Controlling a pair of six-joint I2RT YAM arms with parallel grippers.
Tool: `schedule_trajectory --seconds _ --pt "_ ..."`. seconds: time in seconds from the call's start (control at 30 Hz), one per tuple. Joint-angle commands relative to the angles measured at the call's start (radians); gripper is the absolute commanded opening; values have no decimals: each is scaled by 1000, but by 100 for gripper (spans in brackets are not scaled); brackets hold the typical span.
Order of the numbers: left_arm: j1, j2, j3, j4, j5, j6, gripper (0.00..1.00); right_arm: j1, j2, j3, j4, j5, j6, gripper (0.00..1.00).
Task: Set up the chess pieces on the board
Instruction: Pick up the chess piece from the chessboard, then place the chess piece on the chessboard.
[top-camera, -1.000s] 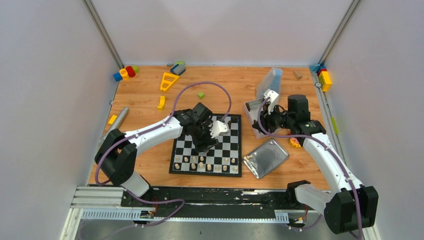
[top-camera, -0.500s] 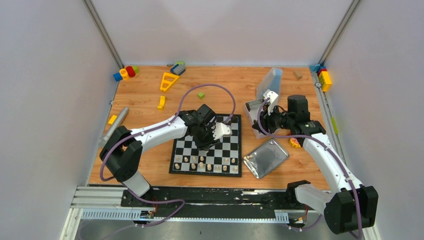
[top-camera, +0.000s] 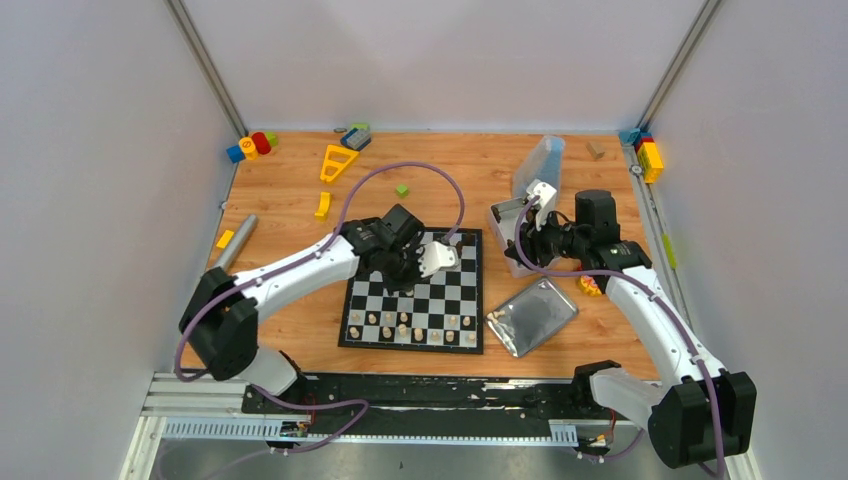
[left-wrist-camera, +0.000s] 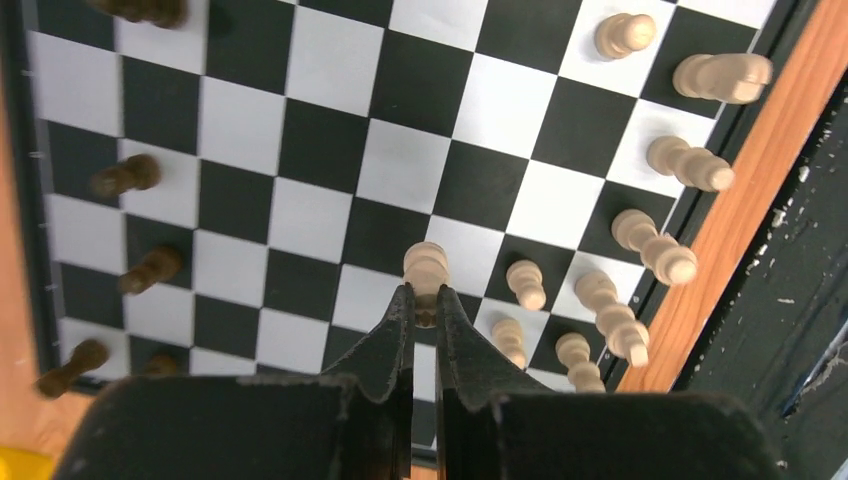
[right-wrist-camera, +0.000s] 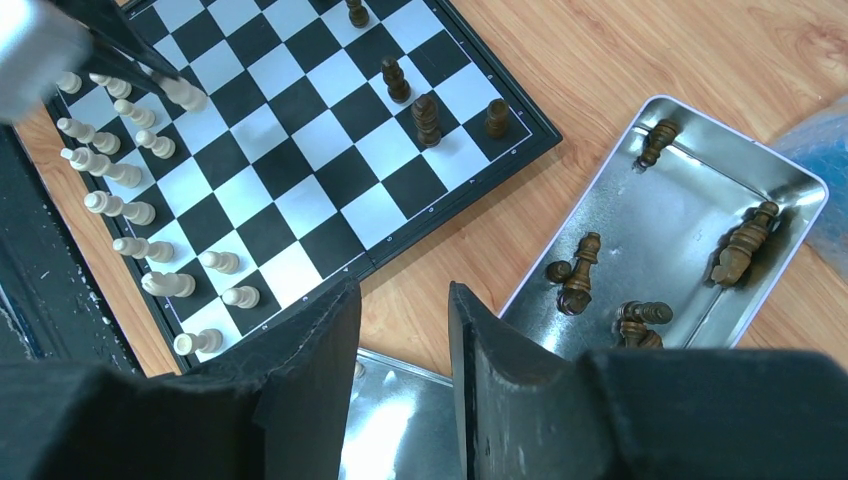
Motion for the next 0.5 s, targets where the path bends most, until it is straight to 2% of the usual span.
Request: schedule_trajectory --seconds 0.0,0.3,0.47 --pt "2 -163 30 -63 -17 52 5 -6 -2 2 -4 -6 -13 38" --pt "35 -409 -90 -285 17 149 5 -8 5 2 -5 -3 -21 38" --pt "36 -509 -201 -292 48 197 6 -7 15 2 -5 -3 -23 38"
